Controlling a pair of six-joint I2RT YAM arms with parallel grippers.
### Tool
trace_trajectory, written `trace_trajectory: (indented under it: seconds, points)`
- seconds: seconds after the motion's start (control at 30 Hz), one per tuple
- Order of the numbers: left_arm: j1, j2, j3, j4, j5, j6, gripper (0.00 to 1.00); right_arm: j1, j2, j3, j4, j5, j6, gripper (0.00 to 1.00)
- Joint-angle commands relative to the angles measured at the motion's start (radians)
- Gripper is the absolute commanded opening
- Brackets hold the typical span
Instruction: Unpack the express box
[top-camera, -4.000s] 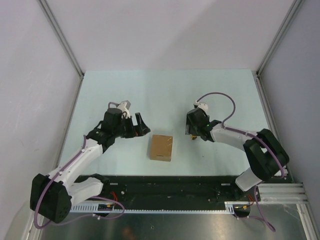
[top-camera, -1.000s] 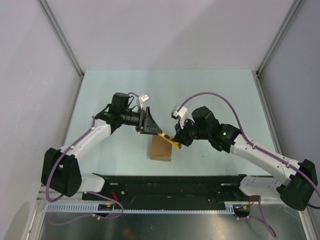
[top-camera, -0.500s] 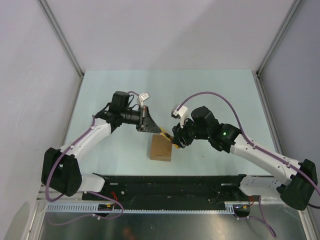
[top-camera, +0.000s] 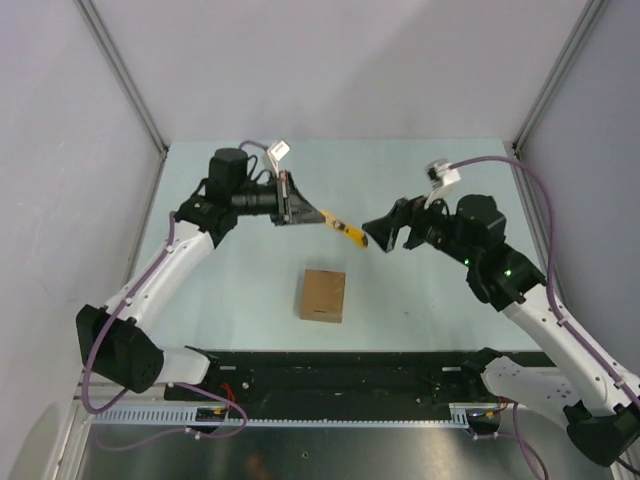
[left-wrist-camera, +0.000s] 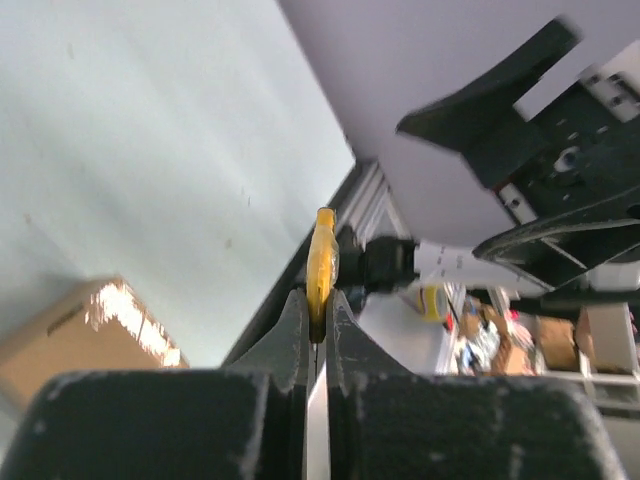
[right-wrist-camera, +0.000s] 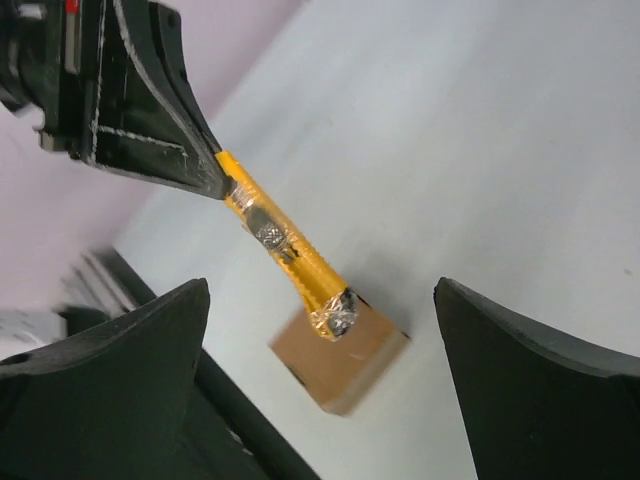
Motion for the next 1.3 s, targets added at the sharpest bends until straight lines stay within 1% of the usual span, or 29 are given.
trace_trajectory:
  seconds: [0.0, 0.03, 0.07, 0.1, 0.13, 0.17, 0.2, 0.23, 0.27, 0.3, 0.33, 0.37, 0.4, 0.47, 0.57, 0.67, 0.7, 0.83, 0.9, 0.97, 1.0, 1.03, 1.07, 1.23, 1.27]
  points:
    - [-0.005, -0.036, 0.2, 0.073, -0.101, -0.093, 0.0, -0.093, 0.019, 0.076, 0.18, -0.179, 0.29, 1.0]
    - [-0.011, -0.034, 0.226, 0.111, -0.114, -0.115, 0.0, -0.122, 0.031, 0.079, 0.206, -0.236, 0.324, 1.0]
    - [-0.017, -0.036, 0.258, 0.144, -0.124, -0.163, 0.0, -0.135, 0.033, 0.079, 0.279, -0.264, 0.396, 1.0]
    - [-0.025, -0.04, 0.267, 0.18, -0.135, -0.188, 0.0, -0.146, 0.034, 0.079, 0.33, -0.29, 0.43, 1.0]
    - [-0.048, -0.045, 0.27, 0.257, -0.164, -0.211, 0.0, -0.164, 0.046, 0.079, 0.372, -0.337, 0.465, 1.0]
    - [-0.059, -0.049, 0.27, 0.297, -0.176, -0.249, 0.0, -0.17, 0.053, 0.079, 0.46, -0.362, 0.54, 1.0]
    - [-0.068, -0.053, 0.267, 0.334, -0.189, -0.265, 0.0, -0.176, 0.062, 0.079, 0.508, -0.385, 0.573, 1.0]
    - [-0.083, -0.066, 0.261, 0.412, -0.216, -0.283, 0.0, -0.181, 0.068, 0.081, 0.554, -0.416, 0.614, 1.0]
    - [-0.086, -0.075, 0.214, 0.479, -0.219, -0.341, 0.0, -0.187, 0.08, 0.079, 0.644, -0.427, 0.648, 1.0]
    - [-0.089, -0.083, 0.182, 0.548, -0.223, -0.378, 0.0, -0.187, 0.086, 0.079, 0.694, -0.434, 0.707, 1.0]
    - [-0.095, -0.094, 0.154, 0.632, -0.235, -0.41, 0.0, -0.186, 0.091, 0.081, 0.744, -0.451, 0.732, 1.0]
    - [-0.103, -0.097, 0.128, 0.655, -0.255, -0.441, 0.0, -0.186, 0.099, 0.081, 0.836, -0.454, 0.757, 0.99]
    - [-0.109, -0.094, 0.125, 0.668, -0.258, -0.44, 0.0, -0.186, 0.099, 0.081, 0.875, -0.454, 0.807, 1.0]
    - [-0.135, -0.095, 0.123, 0.676, -0.282, -0.431, 0.0, -0.189, 0.105, 0.085, 0.955, -0.459, 0.843, 1.0]
    - [-0.174, -0.105, 0.112, 0.682, -0.328, -0.417, 0.0, -0.192, 0.116, 0.102, 0.969, -0.474, 0.881, 1.0]
    - [-0.207, -0.118, 0.087, 0.692, -0.408, -0.415, 0.0, -0.192, 0.125, 0.107, 0.984, -0.487, 0.91, 1.0]
    - [-0.217, -0.129, 0.077, 0.696, -0.454, -0.415, 0.0, -0.192, 0.125, 0.108, 0.984, -0.488, 0.915, 1.0]
    - [-0.261, -0.134, 0.062, 0.71, -0.502, -0.406, 0.0, -0.193, 0.126, 0.108, 0.98, -0.482, 0.924, 0.95]
    - [-0.278, -0.138, 0.039, 0.71, -0.514, -0.432, 0.0, -0.193, 0.125, 0.108, 0.97, -0.474, 0.91, 0.93]
    - [-0.296, -0.16, 0.01, 0.71, -0.574, -0.432, 0.0, -0.193, 0.122, 0.108, 0.946, -0.457, 0.898, 0.9]
    - [-0.319, -0.169, 0.002, 0.712, -0.598, -0.422, 0.0, -0.195, 0.12, 0.108, 0.941, -0.456, 0.887, 0.89]
    - [-0.333, -0.181, -0.004, 0.712, -0.653, -0.406, 0.0, -0.192, 0.12, 0.108, 0.937, -0.451, 0.884, 0.88]
    - [-0.341, -0.186, -0.013, 0.712, -0.67, -0.389, 0.0, -0.19, 0.12, 0.108, 0.932, -0.448, 0.883, 0.86]
    - [-0.358, -0.161, 0.004, 0.712, -0.661, -0.38, 0.0, -0.189, 0.119, 0.108, 0.905, -0.447, 0.858, 0.78]
    - [-0.362, -0.163, -0.006, 0.712, -0.677, -0.38, 0.0, -0.189, 0.119, 0.111, 0.889, -0.444, 0.852, 0.77]
